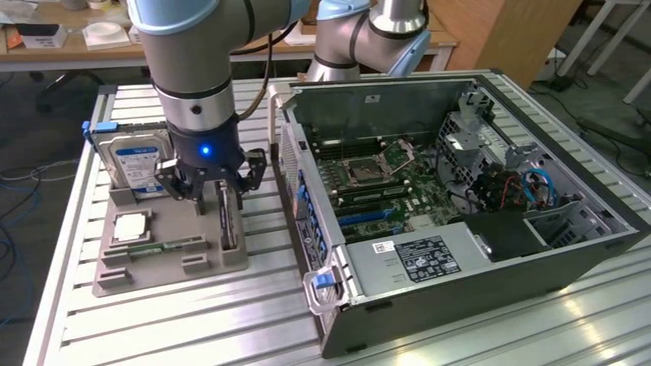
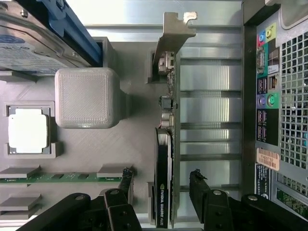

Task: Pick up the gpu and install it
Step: 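Pick up the gpu and move the gpu toward the slot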

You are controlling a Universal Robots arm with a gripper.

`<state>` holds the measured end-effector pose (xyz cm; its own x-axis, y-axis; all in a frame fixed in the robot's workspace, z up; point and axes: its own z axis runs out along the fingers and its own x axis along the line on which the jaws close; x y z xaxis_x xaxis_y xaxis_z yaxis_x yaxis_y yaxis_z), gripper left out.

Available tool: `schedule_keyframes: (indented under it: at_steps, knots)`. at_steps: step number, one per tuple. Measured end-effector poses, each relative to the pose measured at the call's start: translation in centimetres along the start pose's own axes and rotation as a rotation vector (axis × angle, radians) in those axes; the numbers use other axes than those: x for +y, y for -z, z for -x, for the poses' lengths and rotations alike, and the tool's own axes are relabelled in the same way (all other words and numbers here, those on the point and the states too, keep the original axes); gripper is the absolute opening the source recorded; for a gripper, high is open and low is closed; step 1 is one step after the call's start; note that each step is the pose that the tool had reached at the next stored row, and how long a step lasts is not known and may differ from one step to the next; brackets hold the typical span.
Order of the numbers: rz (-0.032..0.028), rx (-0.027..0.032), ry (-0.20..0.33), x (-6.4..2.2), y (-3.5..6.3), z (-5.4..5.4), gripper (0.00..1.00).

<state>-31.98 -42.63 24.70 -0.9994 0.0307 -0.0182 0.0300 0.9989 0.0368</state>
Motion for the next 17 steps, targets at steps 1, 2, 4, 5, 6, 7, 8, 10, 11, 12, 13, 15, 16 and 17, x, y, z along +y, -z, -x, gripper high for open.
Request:
schedule_keyframes:
  at_steps: [1,2,4,5,6,7,8,10,11,12,13,15,16,17]
  knots:
    - [0.0000,0.0000,0.000,0.07,-0.04,0.0,0.59]
    - [0.0000,0.0001,0.000,0.16,-0.08,0.0,0.59]
    - [0.0000,0.0002,0.000,0.38,-0.17,0.0,0.59]
    - [0.0001,0.0002,0.000,0.46,-0.25,0.0,0.59]
    - [0.0002,0.0000,0.000,0.50,-0.35,0.0,0.59]
    - [0.0002,0.0001,0.000,0.50,-0.51,0.0,0.59]
    - [0.0000,0.0003,0.000,0.50,-0.68,0.0,0.59]
    - [0.0002,0.0001,0.000,0.49,-1.05,0.0,0.59]
    - [0.0002,0.0002,0.000,0.51,-1.22,0.0,0.59]
    - [0.0001,0.0001,0.000,0.55,-1.36,0.0,0.59]
    - [-0.0001,0.0005,0.000,0.64,-1.41,0.0,0.59]
    - [0.0000,0.0003,0.000,1.06,-1.51,-0.1,0.59]
    - [0.0000,0.0003,0.000,1.29,-1.57,-0.1,0.59]
    - [0.0001,0.0002,0.000,1.46,-1.61,-0.1,0.59]
